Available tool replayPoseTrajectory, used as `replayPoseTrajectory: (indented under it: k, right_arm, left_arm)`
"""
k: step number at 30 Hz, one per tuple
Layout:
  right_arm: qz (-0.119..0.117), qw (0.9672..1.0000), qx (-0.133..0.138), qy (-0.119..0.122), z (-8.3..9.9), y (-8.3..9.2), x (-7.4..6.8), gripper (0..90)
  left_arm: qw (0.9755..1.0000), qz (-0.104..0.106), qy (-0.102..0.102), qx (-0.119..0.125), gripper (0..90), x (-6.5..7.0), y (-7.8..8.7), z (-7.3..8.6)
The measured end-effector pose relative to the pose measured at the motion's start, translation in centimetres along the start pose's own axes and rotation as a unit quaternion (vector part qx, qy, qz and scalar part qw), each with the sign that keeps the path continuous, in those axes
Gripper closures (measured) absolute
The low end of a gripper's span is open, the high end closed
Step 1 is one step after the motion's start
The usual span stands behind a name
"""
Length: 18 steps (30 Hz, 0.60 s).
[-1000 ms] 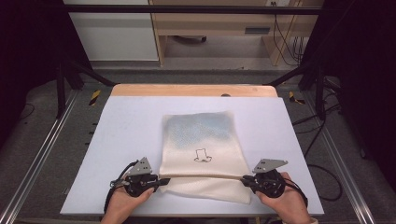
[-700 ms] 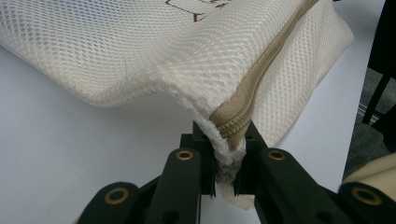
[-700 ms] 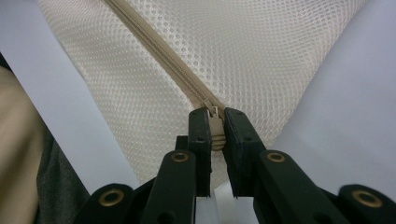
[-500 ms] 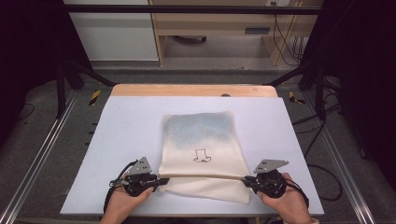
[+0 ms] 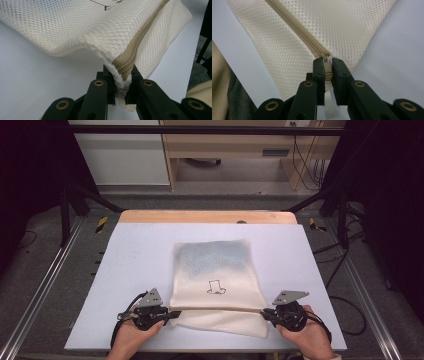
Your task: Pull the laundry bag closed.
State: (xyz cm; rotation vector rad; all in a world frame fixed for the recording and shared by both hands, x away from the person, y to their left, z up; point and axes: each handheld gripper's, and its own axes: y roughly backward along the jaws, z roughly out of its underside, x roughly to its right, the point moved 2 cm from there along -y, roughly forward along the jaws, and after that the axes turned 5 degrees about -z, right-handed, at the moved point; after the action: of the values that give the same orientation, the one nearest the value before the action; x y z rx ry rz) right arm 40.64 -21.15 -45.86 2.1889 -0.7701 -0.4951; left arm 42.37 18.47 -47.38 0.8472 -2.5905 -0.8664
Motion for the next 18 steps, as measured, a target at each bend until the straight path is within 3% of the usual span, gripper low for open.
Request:
replayPoseTrajectory:
  k: [8,10,14,16,18]
  right_arm:
    - [0.001,1.0,-0.003,0.0,0.2,-0.1,-0.1,81.6]
    - [-0.003,1.0,-0.004,-0.005,0.2,-0.2,-0.1,80.2]
    - [-0.002,0.9999,0.005,-0.015,0.2,-0.2,0.0,56.1]
    - [0.002,0.9997,0.021,-0.015,0.1,0.1,-0.1,43.0]
    - [0.012,0.9992,0.031,-0.021,-0.2,0.0,-0.2,34.4]
  left_arm:
    - [0.9997,0.017,0.015,-0.01,79.4,0.1,0.0,0.2]
    - [0.9996,0.003,0.027,-0.001,73.1,0.1,0.4,0.3]
    - [0.9989,-0.014,0.045,0.004,53.5,-0.1,1.9,0.7]
    - [0.9975,-0.026,0.065,0.006,43.0,-0.5,2.8,1.1]
    - [0.9968,-0.043,0.068,-0.001,34.7,-1.0,3.4,1.4]
